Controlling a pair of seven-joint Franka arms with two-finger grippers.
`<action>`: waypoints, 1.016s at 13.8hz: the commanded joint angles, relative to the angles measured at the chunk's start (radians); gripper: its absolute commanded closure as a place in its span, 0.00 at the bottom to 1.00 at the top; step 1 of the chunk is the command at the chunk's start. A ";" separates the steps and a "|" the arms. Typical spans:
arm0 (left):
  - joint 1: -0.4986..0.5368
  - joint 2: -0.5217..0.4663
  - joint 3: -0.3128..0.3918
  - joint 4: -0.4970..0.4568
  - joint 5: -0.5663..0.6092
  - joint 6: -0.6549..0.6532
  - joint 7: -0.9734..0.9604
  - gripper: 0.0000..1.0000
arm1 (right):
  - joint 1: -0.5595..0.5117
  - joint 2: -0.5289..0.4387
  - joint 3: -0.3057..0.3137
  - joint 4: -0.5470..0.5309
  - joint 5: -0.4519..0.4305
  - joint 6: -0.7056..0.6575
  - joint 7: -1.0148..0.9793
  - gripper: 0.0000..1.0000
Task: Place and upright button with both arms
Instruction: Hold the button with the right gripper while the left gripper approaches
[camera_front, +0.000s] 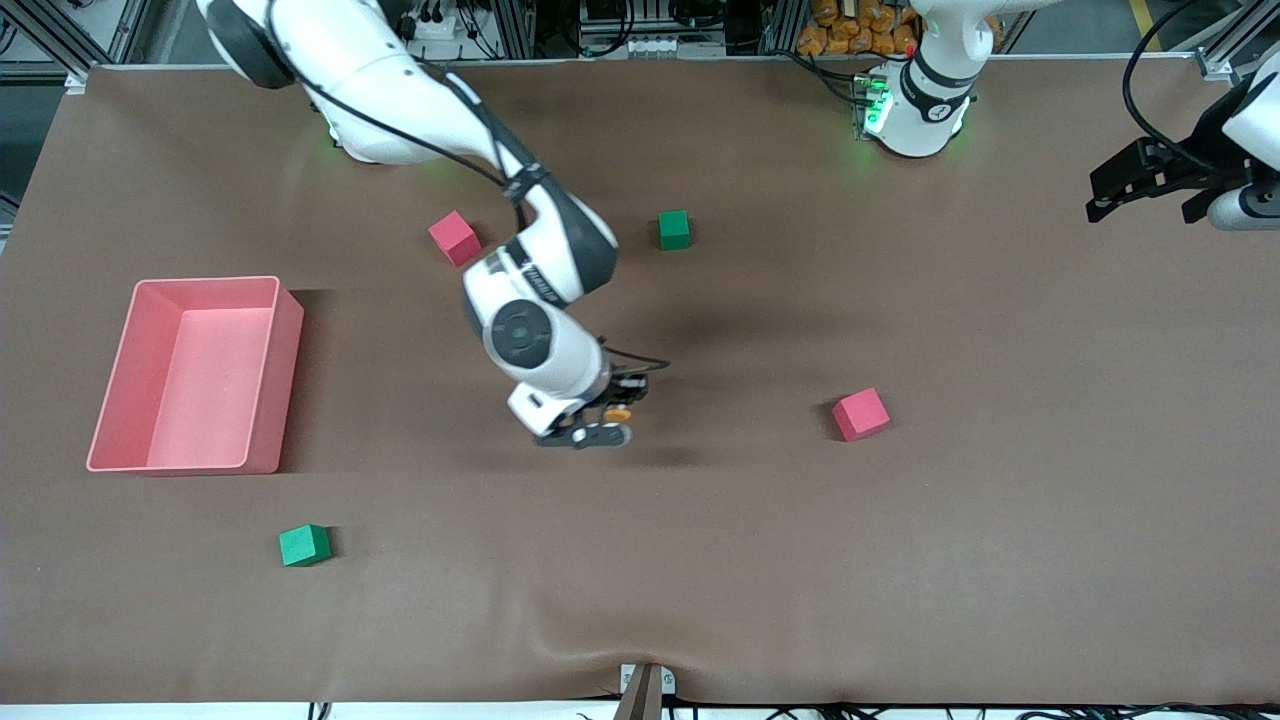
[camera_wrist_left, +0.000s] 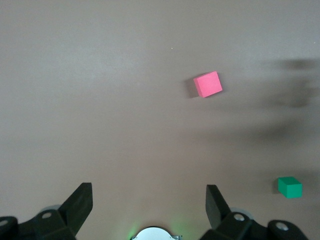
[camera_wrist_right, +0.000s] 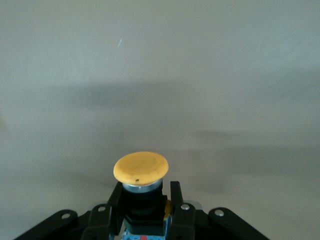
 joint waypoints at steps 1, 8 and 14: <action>0.003 0.007 -0.006 0.022 0.013 -0.011 0.002 0.00 | 0.053 0.064 -0.015 0.046 0.005 0.024 0.052 1.00; -0.039 0.105 -0.012 0.022 0.002 -0.009 -0.018 0.00 | 0.136 0.147 -0.018 0.046 -0.038 0.141 0.083 1.00; -0.179 0.280 -0.014 0.023 -0.025 0.022 -0.095 0.00 | 0.116 0.123 -0.018 0.047 -0.052 0.131 0.101 0.00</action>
